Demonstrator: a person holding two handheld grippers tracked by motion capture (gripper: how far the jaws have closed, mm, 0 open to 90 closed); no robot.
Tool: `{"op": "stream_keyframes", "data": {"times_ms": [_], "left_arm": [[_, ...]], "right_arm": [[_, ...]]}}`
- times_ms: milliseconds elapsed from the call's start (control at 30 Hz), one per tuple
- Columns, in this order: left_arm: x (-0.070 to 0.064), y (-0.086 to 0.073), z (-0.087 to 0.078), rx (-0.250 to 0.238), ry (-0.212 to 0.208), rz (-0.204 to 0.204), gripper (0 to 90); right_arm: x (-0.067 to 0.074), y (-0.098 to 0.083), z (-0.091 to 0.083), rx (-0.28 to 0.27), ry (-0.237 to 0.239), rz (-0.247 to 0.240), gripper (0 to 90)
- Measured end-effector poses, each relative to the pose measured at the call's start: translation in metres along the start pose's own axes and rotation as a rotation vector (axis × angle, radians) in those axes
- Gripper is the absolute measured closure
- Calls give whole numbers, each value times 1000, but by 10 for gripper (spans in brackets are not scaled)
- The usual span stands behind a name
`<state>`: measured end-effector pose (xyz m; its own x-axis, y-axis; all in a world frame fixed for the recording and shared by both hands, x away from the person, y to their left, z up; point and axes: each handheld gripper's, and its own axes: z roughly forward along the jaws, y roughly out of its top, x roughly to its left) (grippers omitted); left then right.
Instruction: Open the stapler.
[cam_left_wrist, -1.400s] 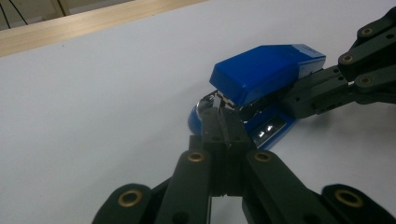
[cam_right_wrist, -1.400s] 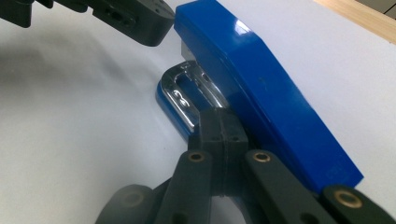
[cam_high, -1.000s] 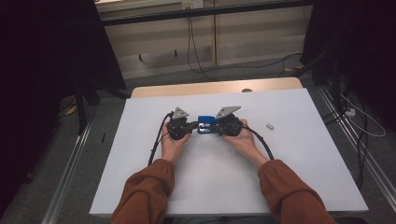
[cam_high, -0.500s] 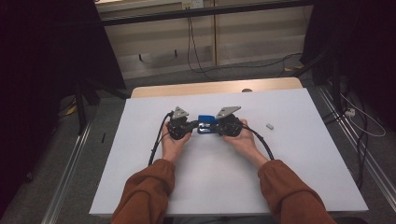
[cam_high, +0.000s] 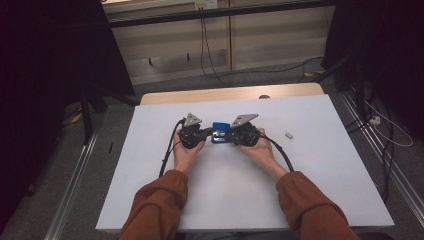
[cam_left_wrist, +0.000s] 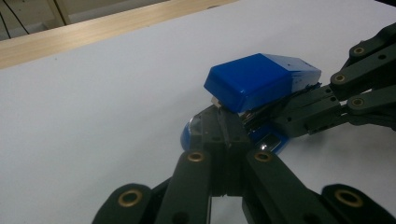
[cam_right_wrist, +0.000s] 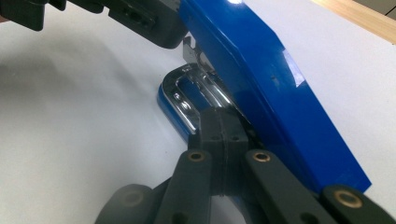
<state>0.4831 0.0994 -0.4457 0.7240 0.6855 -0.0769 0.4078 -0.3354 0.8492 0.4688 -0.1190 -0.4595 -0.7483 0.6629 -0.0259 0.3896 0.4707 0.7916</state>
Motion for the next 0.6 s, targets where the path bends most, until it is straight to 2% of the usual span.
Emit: {"op": "stream_keyframes", "data": {"times_ms": [367, 600], "left_arm": [[-3, 5, -3, -18, 8, 14, 900], [-5, 8, -4, -39, 13, 0, 900]], "right_arm": [[1, 0, 0, -2, -6, -11, 900], [2, 0, 0, -1, -13, -20, 900]]}}
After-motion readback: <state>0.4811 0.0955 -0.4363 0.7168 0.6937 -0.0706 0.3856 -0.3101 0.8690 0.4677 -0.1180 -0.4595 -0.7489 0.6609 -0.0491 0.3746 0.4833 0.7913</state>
